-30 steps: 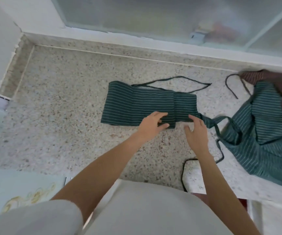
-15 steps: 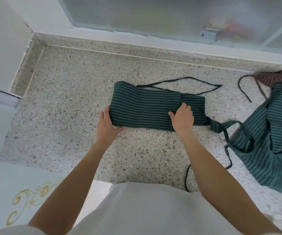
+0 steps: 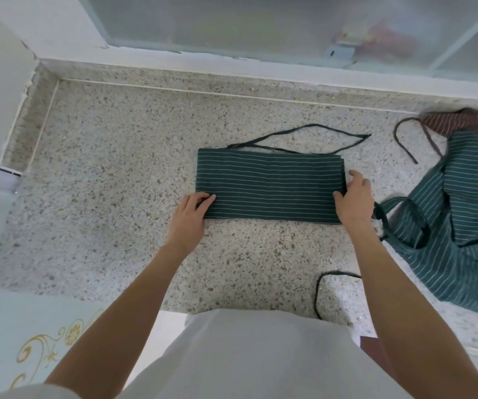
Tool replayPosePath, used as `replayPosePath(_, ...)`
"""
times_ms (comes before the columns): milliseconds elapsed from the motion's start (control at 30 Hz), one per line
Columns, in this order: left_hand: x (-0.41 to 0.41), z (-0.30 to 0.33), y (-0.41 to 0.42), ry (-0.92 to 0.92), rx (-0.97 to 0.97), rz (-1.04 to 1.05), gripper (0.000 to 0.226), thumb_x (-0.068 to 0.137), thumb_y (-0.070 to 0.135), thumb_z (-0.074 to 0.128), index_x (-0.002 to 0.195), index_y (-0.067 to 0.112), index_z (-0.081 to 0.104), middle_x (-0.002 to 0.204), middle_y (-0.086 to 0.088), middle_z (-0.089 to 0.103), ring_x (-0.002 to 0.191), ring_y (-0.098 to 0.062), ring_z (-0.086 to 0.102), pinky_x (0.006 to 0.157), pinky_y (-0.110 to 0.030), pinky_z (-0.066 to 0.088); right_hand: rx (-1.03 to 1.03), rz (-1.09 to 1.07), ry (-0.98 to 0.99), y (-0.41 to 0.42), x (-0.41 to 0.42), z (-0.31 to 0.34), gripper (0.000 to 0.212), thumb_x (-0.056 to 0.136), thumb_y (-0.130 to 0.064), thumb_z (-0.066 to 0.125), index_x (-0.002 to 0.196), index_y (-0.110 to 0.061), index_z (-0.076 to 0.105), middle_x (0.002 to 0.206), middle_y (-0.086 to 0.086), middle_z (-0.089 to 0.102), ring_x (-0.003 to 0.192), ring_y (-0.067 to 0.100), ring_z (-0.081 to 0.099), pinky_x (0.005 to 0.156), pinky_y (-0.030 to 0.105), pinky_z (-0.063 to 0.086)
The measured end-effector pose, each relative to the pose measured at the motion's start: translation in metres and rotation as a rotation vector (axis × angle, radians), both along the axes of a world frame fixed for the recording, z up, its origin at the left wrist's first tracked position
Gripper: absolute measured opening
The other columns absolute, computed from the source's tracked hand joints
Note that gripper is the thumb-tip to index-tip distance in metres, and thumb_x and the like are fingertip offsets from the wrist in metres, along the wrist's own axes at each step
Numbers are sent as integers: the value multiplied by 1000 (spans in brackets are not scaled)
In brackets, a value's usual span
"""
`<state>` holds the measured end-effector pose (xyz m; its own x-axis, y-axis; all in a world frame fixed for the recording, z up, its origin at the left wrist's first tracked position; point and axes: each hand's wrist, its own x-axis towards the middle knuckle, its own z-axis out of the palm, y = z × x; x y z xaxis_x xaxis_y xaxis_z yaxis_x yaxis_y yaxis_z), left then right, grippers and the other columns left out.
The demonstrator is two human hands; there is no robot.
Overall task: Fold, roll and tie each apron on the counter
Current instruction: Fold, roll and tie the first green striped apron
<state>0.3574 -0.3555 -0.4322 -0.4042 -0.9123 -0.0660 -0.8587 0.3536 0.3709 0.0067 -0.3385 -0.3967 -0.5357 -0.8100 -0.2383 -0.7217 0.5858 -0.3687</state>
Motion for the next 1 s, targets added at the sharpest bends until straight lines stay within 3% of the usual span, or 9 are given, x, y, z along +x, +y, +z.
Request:
replayPosePath(133,1,-2,-2,8,-24,-55,57,74,-11,62,128,6,54,123,-13,53,111,-24,39,83,-39,54,-105,99,70,-2,2,0,46,89,3,49,131,-14,43,123,17,41,79,31,54,71,40,48)
replayPosePath(233,-1,0,-3,-51,-53,-137,58,70,-10,66,125,5,56,119,-13,56,106,-26,45,77,-41,56,-89,131,130,-3,3,-6,47,85,9,46,128,-11,50,120,18,41,84,35,53,75,43,49)
replayPosePath(367,-3,14,-10,-18,64,-187,57,73,7,63,128,16,55,130,-2,51,122,-25,42,105,-41,35,3,137,222,1,2,-13,44,83,8,50,124,-7,56,126,20,41,107,39,42,92,44,38)
replayPosePath(433,-8,21,-28,82,64,-104,48,77,7,60,124,17,58,130,-1,51,123,-23,42,107,-42,33,-46,177,308,3,10,-10,35,83,2,56,115,-11,63,131,20,44,118,41,37,98,49,32)
replayPosePath(567,-25,24,-85,185,97,75,44,88,4,50,131,13,50,140,-12,39,125,-30,39,104,-40,37,-235,543,223,16,66,-8,26,86,-13,56,109,-16,66,124,9,56,116,32,47,94,48,41)
replayPosePath(667,-29,18,-112,40,159,0,44,90,5,49,132,17,49,140,-13,38,128,-32,35,107,-39,31,-120,808,232,33,109,-18,43,96,-31,30,120,-16,62,124,1,61,112,23,55,91,39,46)
replayPosePath(800,-17,15,-97,9,190,-99,41,89,13,58,130,17,53,127,-13,48,102,-29,54,93,-41,44,14,691,380,49,86,-26,50,98,-38,25,129,-14,56,137,0,52,126,23,48,103,44,39)
replayPosePath(867,-14,18,-68,-41,212,-215,43,91,22,57,133,20,50,124,-10,50,105,-27,53,93,-40,44,49,617,428,53,63,-25,44,99,-35,37,134,-13,50,141,7,47,131,29,41,106,49,34)
replayPosePath(1000,-27,24,-2,-186,168,-519,51,88,28,58,137,21,46,132,-4,46,122,-24,41,102,-37,32,69,521,444,56,31,-19,43,91,-22,57,133,-11,50,123,15,51,115,34,47,97,49,38)
